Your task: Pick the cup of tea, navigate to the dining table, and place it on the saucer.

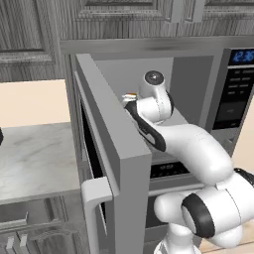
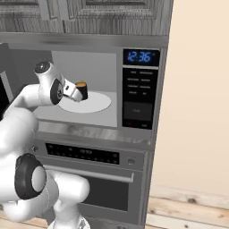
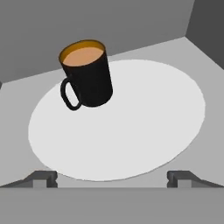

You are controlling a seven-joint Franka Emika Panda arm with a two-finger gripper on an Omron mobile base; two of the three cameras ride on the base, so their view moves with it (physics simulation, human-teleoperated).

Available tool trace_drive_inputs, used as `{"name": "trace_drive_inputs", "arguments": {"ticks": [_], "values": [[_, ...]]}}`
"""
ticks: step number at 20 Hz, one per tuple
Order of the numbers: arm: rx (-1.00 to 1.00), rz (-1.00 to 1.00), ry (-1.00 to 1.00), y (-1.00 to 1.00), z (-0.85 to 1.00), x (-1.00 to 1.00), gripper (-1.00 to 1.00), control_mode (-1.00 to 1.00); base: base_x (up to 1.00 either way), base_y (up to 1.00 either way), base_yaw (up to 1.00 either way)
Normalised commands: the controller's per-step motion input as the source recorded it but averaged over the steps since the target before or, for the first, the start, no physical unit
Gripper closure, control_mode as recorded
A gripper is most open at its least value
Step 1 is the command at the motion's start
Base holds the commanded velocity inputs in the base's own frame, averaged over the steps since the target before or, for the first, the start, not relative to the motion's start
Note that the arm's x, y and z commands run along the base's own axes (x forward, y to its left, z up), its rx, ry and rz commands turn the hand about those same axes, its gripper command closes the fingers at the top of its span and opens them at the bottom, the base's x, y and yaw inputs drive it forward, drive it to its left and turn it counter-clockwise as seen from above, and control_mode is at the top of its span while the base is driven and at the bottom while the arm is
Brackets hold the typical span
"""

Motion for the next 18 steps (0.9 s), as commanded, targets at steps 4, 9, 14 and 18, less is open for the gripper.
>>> {"name": "trace_drive_inputs", "arguments": {"ticks": [4,9,14,18], "values": [[0.0,0.0,0.08,0.0,-0.06,0.68,-1.0,-1.0,0.0,0.0,0.0],[0.0,0.0,0.03,0.07,-0.22,0.35,-1.0,-1.0,0.0,0.0,0.0],[0.0,0.0,0.0,0.13,-0.31,0.07,-1.0,-1.0,0.0,0.0,0.0],[0.0,0.0,0.0,0.19,-0.27,0.2,-1.0,-1.0,0.0,0.0,0.0]]}}
